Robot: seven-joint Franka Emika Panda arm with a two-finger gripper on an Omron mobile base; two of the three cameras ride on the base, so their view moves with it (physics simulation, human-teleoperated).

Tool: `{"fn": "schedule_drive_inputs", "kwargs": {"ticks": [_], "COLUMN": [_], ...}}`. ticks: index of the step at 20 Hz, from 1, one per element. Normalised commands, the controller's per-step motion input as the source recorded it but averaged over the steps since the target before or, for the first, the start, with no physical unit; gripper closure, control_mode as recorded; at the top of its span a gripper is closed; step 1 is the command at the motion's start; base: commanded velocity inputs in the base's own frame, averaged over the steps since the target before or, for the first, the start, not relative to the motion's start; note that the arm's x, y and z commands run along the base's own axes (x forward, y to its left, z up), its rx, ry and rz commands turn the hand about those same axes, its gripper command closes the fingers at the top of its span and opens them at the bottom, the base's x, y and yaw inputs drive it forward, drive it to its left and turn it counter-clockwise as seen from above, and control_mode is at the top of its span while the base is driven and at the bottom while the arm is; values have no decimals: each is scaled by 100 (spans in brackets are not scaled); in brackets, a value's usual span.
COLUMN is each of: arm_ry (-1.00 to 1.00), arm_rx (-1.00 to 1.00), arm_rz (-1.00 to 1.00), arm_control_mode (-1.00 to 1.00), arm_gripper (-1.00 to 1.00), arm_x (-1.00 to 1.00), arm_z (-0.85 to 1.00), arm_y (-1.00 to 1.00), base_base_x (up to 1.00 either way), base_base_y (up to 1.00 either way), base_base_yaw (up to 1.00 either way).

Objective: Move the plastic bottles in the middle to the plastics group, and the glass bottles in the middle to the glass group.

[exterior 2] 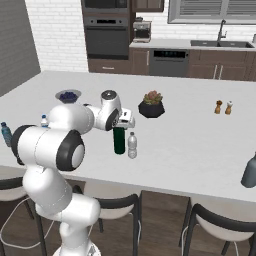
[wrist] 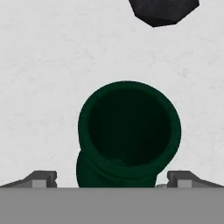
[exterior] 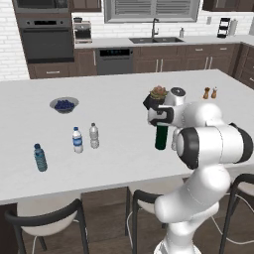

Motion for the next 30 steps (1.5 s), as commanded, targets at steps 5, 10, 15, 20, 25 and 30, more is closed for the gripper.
{"fn": "schedule_drive_inputs", "kwargs": {"ticks": [5, 10, 15, 20, 25, 30], "arm_ry": [0, 0, 0, 0, 0, 0], "arm_rx": [0, 0, 0, 0, 0, 0], "arm_rz": [1, 0, 0, 1, 8, 12], "arm_control_mode": [-100, -100, -100, -100, -100, -100], "arm_gripper": [-100, -100, 100, 100, 100, 100], "arm_x": [13, 2, 0, -9, -30, -59], "arm_z": [-8, -1, 0, 0, 0, 11], "arm_y": [0, 0, 0, 0, 5, 12], "base_base_x": [0, 0, 0, 0, 0, 0], "base_base_y": [0, 0, 0, 0, 0, 0], "base_base_yaw": [0, 0, 0, 0, 0, 0]}}
